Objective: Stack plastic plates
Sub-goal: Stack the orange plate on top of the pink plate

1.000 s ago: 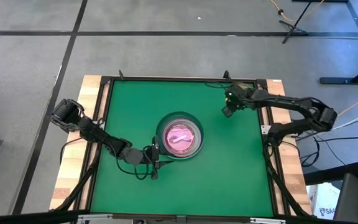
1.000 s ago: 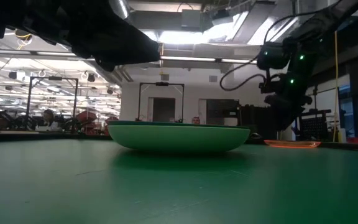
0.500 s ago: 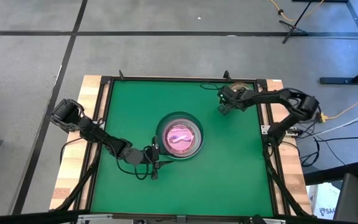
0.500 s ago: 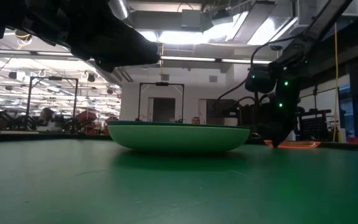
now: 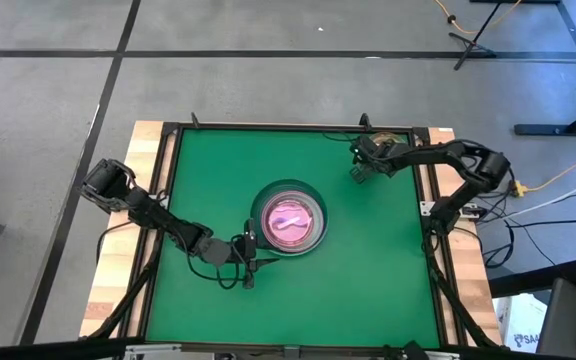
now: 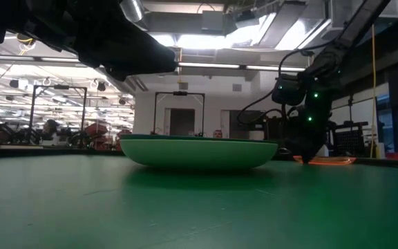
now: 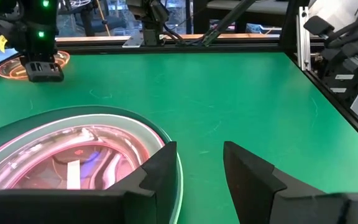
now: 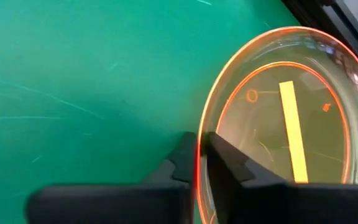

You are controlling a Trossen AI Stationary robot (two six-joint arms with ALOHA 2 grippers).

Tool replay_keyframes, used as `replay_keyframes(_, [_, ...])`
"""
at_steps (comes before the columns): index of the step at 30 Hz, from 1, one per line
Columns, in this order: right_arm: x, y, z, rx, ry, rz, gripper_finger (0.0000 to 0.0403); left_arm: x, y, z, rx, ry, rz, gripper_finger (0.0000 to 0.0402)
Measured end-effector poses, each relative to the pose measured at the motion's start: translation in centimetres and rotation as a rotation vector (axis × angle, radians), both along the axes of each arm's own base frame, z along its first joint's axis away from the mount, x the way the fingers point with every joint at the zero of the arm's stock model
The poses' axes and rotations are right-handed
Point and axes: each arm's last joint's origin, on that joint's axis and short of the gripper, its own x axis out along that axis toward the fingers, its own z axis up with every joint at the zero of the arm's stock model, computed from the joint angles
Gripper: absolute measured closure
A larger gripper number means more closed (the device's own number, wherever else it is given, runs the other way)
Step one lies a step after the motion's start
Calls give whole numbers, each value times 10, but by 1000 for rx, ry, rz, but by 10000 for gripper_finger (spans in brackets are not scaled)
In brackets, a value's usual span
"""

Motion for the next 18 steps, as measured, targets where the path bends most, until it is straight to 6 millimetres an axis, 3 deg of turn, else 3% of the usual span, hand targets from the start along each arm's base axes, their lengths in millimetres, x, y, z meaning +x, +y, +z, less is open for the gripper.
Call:
replay_keyframes(4, [1, 0, 2, -13, 9, 37, 398, 0, 0, 0, 0, 0, 0, 276])
replay_keyframes(10, [8, 13, 19, -87, 14, 131, 390, 0, 0, 0, 2, 3, 0, 276])
replay_keyframes(18, [25, 53, 55, -146, -108, 376, 397, 1, 3, -2, 9, 17, 11, 276])
